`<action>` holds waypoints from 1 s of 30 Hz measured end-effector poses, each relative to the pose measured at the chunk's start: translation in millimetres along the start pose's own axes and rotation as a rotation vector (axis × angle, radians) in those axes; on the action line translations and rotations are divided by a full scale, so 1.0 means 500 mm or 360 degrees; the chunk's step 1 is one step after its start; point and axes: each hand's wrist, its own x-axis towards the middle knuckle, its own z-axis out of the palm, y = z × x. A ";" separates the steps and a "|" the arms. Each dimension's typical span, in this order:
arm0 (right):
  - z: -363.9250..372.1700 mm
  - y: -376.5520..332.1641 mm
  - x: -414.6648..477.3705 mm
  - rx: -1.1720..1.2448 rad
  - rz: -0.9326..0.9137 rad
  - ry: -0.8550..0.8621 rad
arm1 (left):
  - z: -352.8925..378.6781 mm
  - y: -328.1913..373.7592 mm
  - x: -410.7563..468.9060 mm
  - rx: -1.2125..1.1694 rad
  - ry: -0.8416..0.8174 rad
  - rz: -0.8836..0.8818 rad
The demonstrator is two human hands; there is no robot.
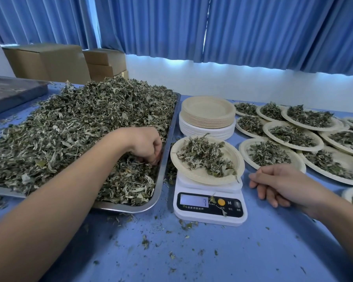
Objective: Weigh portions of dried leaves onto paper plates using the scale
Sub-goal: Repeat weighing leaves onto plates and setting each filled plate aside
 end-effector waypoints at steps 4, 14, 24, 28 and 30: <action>0.004 -0.004 -0.001 -0.0006 0.0005 0.0010 | -0.003 0.006 -0.006 0.0062 0.0003 0.0033; 0.014 -0.013 -0.004 0.0060 -0.0020 0.0120 | -0.026 0.013 -0.051 0.0179 -0.0078 0.0039; 0.052 -0.067 0.001 0.0304 -0.0216 0.0363 | 0.011 0.101 -0.031 -0.0216 0.0540 0.0175; 0.042 -0.075 -0.010 0.0414 -0.0025 0.0394 | 0.022 0.127 -0.021 -0.0228 0.0574 0.0111; 0.033 -0.081 -0.014 0.0395 0.0057 0.0415 | 0.029 0.153 -0.015 -0.0184 0.0551 0.0090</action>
